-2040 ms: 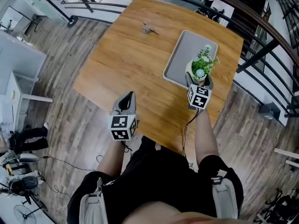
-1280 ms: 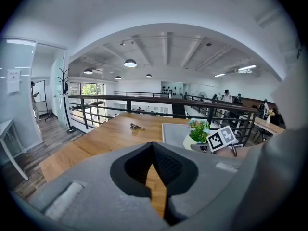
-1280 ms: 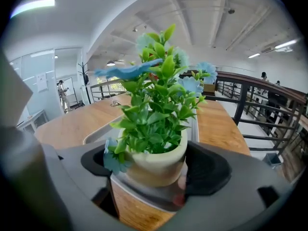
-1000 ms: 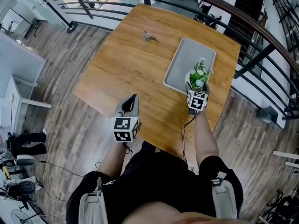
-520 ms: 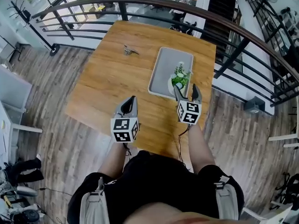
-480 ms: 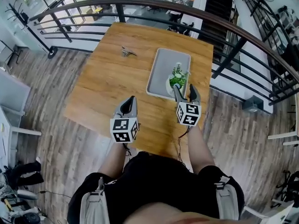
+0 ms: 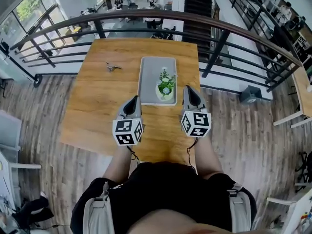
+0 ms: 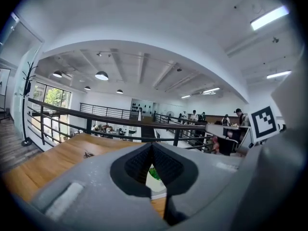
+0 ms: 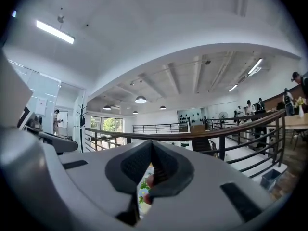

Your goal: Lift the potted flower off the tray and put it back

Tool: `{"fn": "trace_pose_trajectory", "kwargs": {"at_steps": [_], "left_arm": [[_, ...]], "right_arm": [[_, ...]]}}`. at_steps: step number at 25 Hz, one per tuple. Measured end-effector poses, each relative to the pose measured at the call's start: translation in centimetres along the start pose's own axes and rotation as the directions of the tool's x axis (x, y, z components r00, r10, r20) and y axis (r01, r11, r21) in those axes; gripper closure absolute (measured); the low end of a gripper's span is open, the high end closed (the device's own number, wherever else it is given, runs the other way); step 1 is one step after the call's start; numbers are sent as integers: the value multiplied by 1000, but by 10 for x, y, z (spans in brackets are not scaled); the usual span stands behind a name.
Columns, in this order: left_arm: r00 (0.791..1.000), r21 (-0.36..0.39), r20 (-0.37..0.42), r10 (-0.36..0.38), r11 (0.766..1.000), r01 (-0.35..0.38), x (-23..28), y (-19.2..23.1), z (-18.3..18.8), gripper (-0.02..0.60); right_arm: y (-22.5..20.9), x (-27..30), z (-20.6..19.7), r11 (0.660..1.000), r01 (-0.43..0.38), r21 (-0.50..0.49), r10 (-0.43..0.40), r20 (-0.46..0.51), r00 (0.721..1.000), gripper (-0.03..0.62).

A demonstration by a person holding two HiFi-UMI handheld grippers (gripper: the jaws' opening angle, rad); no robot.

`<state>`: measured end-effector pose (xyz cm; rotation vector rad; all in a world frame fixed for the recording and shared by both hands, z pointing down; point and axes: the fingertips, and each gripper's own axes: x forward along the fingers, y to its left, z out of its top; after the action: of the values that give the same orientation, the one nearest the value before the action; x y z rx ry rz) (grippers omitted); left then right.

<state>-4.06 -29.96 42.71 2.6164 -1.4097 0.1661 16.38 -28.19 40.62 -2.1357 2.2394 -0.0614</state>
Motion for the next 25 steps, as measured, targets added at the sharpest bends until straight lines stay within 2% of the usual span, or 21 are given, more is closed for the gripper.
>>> {"fn": "trace_pose_trajectory", "kwargs": {"at_steps": [8,14,25], "left_arm": [[998,37,-4,-60,997,60,8,-13,5,569],[997,46,4,-71,996,71,8,-18,10,569],[997,55,16,-76,996,75,-1,-13,18,569]], "right_arm": [[-2,-14,-3,1000,27,8,-27,8,1000,599],[6,-13,-3,1000,8,-14,-7,8,1000,599],[23,-18,8,1000,-21,5,21,42,999,599]]}}
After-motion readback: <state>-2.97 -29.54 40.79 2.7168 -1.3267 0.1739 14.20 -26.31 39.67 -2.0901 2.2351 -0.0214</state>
